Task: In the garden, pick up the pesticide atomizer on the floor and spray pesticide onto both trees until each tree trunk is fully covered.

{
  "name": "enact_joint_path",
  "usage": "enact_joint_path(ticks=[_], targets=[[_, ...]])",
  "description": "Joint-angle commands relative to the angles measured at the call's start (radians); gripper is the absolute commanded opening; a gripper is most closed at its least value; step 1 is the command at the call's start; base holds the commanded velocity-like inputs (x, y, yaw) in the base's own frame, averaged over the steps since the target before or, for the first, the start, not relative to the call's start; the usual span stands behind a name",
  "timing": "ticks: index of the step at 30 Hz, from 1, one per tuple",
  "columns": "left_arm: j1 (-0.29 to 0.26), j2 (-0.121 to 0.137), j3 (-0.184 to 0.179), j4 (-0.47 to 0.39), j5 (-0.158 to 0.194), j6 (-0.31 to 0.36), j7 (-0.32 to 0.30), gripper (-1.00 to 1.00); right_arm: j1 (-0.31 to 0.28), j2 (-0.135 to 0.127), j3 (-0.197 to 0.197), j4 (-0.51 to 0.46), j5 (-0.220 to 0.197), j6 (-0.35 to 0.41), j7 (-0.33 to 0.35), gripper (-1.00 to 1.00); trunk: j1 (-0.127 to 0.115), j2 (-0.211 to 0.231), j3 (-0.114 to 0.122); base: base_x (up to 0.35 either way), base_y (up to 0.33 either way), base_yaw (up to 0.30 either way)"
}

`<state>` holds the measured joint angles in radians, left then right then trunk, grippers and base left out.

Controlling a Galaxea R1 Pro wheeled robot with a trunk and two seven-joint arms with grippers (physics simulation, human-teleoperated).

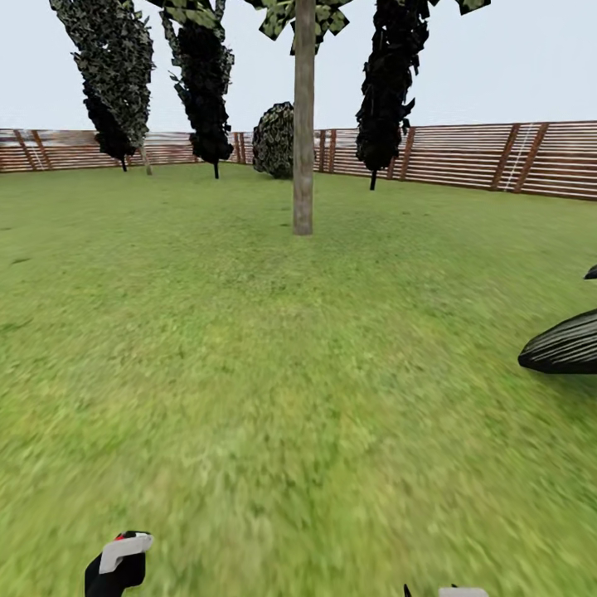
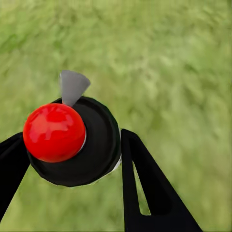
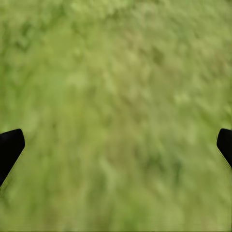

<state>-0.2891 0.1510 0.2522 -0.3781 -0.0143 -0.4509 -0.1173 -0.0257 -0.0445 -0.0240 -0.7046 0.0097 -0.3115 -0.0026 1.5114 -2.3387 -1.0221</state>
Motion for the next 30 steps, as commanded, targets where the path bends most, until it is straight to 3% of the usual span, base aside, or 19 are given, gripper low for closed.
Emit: enact_joint_path(ticks=[1, 30], targets=[[-0.001, -0.001, 0.009, 0.001, -0.001, -0.003, -0.011, -1.00, 0.000, 0.000, -0.001, 0.001, 0.001, -0.003, 0.000, 1.00, 0.000, 0.000, -0.002, 0.337, 0.000, 0.000], [-0.001, 0.007, 0.009, -0.007, 0.000, -0.004, -0.012, -1.00, 0.000, 0.000, -0.004, 0.072, -0.004, -0.021, -0.003, 1.00, 0.000, 0.000, -0.004, 0.337, 0.000, 0.000]])
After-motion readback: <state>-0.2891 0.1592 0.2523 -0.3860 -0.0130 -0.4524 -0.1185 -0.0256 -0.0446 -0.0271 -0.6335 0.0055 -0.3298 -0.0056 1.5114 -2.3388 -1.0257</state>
